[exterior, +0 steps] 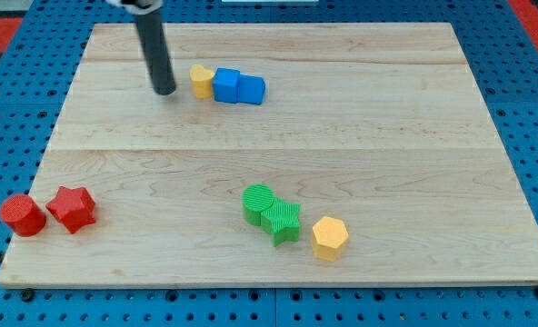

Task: Move the yellow hexagon left to the yellow heart

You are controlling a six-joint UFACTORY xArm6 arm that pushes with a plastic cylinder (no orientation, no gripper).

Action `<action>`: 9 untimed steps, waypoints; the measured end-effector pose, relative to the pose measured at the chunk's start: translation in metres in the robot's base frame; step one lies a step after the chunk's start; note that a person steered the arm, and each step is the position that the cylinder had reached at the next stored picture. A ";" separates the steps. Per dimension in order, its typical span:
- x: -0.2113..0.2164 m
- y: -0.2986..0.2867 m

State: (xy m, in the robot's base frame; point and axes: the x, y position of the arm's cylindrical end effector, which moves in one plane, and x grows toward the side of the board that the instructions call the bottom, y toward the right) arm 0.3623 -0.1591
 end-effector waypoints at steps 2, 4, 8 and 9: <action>0.055 0.080; 0.145 0.309; 0.238 0.242; 0.198 0.217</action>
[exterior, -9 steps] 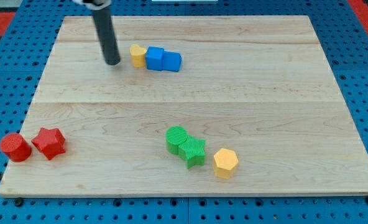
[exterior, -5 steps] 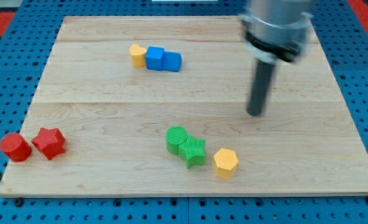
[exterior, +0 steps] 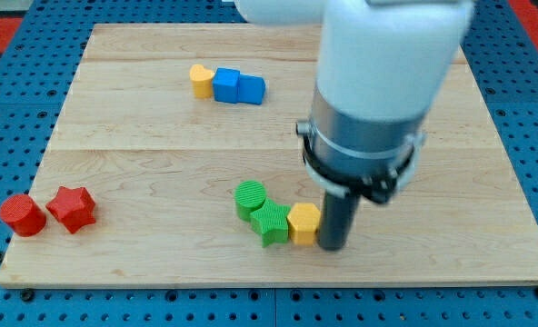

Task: Move the yellow hexagon left to the yellow heart

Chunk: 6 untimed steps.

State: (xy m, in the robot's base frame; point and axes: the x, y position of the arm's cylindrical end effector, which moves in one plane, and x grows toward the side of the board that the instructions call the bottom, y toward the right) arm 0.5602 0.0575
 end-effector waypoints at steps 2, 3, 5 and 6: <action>-0.082 -0.099; -0.095 -0.062; -0.078 -0.075; -0.073 -0.143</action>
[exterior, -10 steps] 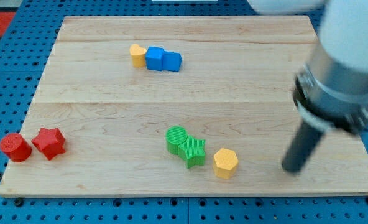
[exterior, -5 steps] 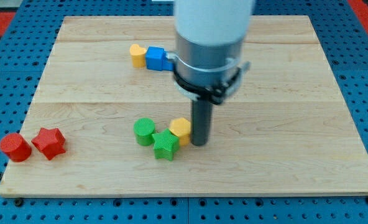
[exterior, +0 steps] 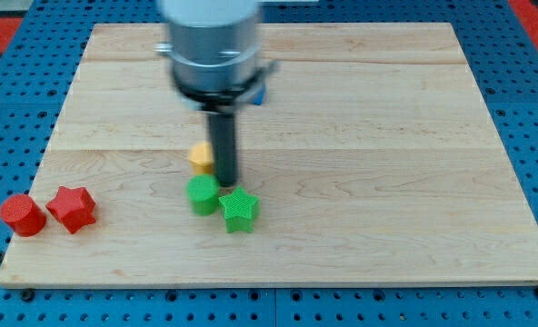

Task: Move the yellow hexagon left to the yellow heart

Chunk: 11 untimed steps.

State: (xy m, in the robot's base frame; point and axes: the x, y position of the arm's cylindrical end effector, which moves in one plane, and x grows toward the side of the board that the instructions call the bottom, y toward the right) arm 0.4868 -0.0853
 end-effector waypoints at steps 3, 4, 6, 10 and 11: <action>-0.140 -0.074; -0.135 -0.067; -0.156 -0.162; -0.185 -0.103; -0.185 -0.101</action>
